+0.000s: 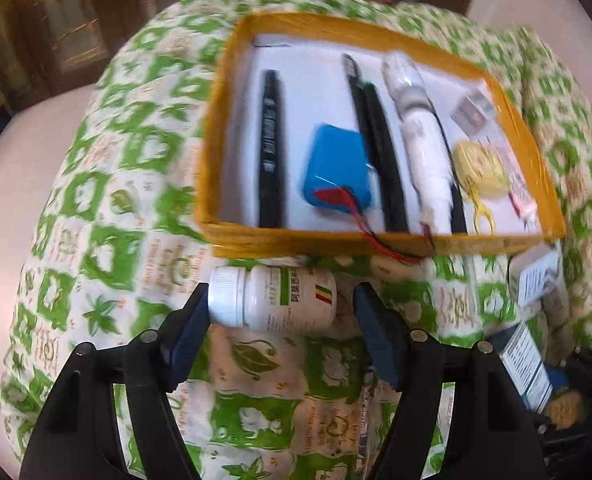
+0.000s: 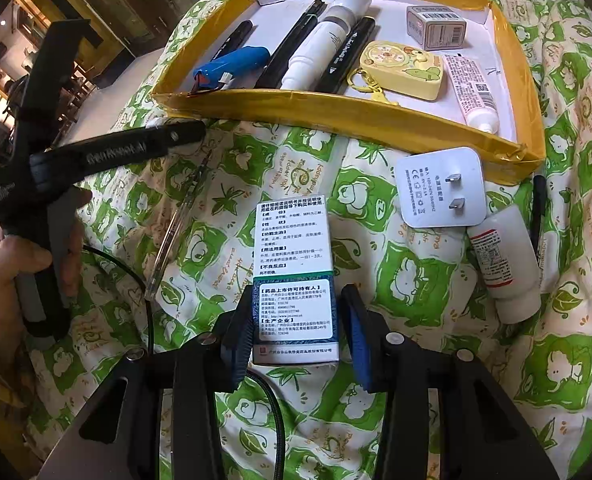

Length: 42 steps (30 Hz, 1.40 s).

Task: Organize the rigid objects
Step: 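Grasp the green-labelled white bottle with the left tool while the right tool grasps the medicine box, then carry the bottle with the left tool while the right tool carries the box over the tray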

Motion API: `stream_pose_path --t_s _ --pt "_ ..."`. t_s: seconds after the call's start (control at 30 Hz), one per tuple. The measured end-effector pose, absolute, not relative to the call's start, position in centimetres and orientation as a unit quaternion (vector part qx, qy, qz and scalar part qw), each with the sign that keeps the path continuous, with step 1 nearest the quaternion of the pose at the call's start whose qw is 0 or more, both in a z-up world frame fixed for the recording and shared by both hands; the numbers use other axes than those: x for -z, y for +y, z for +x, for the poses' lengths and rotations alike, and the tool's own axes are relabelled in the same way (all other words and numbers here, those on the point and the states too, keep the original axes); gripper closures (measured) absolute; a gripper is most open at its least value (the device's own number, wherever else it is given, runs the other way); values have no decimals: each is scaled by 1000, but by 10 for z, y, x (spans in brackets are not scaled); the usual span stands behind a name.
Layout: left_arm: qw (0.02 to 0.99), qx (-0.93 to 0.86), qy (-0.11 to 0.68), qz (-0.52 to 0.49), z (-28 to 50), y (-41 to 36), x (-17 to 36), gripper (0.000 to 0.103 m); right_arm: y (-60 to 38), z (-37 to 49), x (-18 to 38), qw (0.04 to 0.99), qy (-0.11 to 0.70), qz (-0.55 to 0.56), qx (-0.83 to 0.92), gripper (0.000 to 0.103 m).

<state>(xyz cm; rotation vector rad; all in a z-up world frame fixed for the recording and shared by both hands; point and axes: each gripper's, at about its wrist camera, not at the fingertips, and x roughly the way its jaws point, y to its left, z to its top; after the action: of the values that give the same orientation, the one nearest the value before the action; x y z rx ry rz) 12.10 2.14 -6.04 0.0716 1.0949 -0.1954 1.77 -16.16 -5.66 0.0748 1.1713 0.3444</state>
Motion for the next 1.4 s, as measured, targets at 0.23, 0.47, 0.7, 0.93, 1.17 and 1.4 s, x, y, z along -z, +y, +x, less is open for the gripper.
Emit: stream_pose_path --t_s 0.23,0.47,0.7,0.93,1.17,1.4 --pt "850 85 519 30 123 24 63 32 -163 18 57 820 548 37 -160 66" --pt "852 88 515 19 120 29 62 44 -160 16 52 830 536 24 -154 71" --pt "859 129 494 -34 104 31 44 44 -177 16 44 833 520 75 -172 71" --pt "870 141 464 -94 84 40 28 44 -182 15 46 835 517 83 -169 71" --pt "878 124 457 -77 78 36 25 44 -174 12 47 841 512 57 -165 71" --pt "888 110 443 -59 72 34 21 44 -173 10 41 850 499 48 -162 71"
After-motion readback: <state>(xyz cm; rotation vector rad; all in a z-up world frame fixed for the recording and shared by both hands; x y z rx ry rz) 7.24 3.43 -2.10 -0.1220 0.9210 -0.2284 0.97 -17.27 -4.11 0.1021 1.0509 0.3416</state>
